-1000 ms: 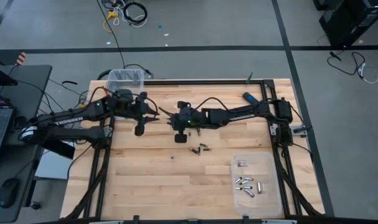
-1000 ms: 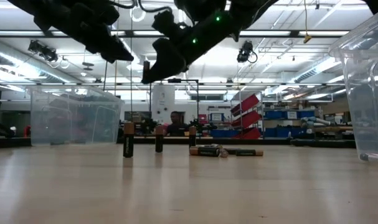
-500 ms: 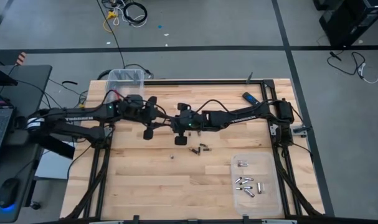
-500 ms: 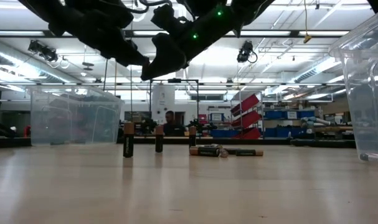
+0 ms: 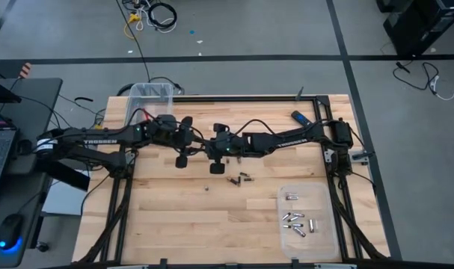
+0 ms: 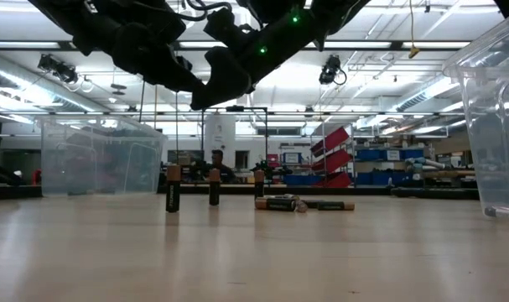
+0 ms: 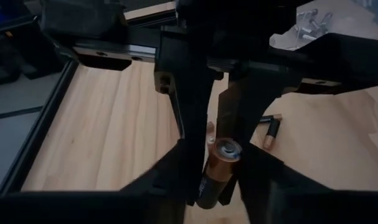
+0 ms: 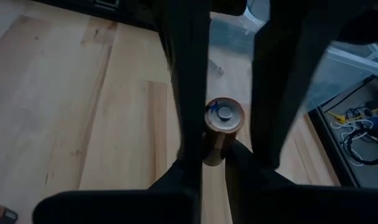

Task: Sort batteries
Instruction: Put the black and copper battery into the top transparent bin

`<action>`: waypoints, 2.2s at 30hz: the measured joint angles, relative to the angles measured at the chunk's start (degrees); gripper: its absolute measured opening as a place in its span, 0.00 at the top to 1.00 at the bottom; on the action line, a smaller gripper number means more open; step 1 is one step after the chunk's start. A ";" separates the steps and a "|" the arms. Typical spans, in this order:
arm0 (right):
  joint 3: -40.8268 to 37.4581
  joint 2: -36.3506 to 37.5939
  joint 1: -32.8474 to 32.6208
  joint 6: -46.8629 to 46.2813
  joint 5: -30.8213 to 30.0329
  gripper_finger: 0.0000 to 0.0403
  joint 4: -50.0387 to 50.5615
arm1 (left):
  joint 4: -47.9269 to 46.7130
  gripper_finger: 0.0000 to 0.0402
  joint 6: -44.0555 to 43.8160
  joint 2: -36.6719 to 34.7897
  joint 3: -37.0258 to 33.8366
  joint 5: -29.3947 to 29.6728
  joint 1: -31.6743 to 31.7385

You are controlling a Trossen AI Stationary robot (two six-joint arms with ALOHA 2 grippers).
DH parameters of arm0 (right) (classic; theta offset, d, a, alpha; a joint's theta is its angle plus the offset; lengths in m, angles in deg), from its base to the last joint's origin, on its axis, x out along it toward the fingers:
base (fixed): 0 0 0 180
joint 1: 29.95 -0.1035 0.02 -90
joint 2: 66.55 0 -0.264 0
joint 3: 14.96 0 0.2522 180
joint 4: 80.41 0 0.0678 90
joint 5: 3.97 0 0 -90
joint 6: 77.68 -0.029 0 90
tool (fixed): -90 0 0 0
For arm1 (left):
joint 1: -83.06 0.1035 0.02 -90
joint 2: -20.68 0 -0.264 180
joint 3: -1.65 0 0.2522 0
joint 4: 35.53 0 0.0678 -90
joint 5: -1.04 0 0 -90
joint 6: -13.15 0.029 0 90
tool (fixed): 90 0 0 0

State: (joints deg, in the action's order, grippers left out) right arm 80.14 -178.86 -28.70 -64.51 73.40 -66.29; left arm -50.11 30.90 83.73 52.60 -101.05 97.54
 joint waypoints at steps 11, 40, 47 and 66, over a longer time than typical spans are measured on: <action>0.00 0.09 -0.01 -1.45 0.07 0.79 0.74 | -1.61 0.94 0.20 -1.18 0.02 1.93 0.02; 0.07 4.70 -0.58 -13.21 5.22 0.75 10.40 | -17.67 0.93 -17.75 -24.51 -2.64 44.04 30.19; 0.04 4.70 -1.17 -13.20 5.25 0.75 10.38 | -16.90 0.93 -18.00 -24.32 -3.80 42.57 32.81; 0.02 4.72 -1.19 -13.14 5.27 0.76 10.10 | -16.90 0.69 -18.29 -24.48 -3.80 42.45 32.72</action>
State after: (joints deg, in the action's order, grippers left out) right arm 80.16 -174.14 -29.90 -77.64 78.67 -56.19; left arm -67.01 12.61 59.25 48.79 -58.61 130.26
